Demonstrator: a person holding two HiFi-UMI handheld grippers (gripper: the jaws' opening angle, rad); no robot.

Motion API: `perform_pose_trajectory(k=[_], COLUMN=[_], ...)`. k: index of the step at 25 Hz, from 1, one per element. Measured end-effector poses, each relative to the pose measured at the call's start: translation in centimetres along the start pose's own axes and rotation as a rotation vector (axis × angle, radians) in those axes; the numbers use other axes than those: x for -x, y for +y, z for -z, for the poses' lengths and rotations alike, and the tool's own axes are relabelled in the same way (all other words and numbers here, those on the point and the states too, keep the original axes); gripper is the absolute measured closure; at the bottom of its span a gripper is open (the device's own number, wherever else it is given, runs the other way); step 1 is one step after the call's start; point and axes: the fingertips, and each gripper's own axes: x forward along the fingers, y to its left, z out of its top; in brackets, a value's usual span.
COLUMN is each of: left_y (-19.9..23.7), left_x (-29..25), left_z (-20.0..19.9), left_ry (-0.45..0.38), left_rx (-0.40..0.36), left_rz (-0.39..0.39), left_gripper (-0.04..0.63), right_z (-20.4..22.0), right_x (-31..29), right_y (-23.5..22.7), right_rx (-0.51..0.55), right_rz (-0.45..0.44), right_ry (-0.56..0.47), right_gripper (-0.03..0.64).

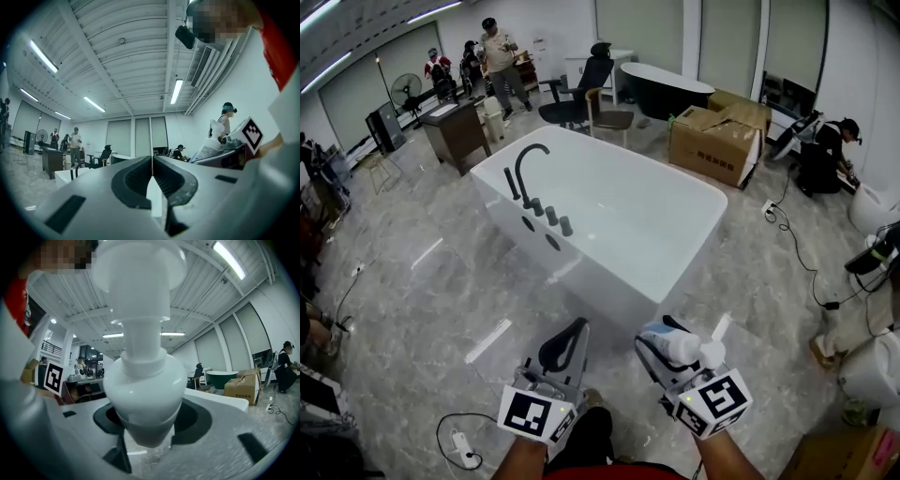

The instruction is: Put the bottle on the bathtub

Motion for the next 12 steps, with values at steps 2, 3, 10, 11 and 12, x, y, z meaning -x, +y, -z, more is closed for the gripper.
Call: perform_pose_trajectory(k=[2,3,10,11,12], left_y=[2.0,3.0,11.1,12.0,12.8], left_x=[-2.0,-3.0,-9.7,-10.5,-11.3], left_z=[0.6,0.9,3.7,4.3,4.8], left_ry=[0.0,0.001,0.031,0.041,0.053], left_rx=[0.004,0.004,0.021,0.026,0.03], left_rz=[0.005,0.009,0.055,0.067,0.082], left_gripper=[0.581,0.581,0.581,0.581,0.581], right_z=[0.1,0.2,2.2,2.5,2.8], right_x=[-2.5,-3.9,-13.9,-15.1,-16.3], right_y=[-1.2,-1.9,-6.3,-6.9,-7.4], right_rx=[0.011,0.017,0.034,0.035,0.037], right_rz=[0.005,0.009,0.063,0.071,0.078], right_ry=[0.012,0.022,0.109,0.121,0.133], right_gripper=[0.376,0.376,0.376,0.376,0.376])
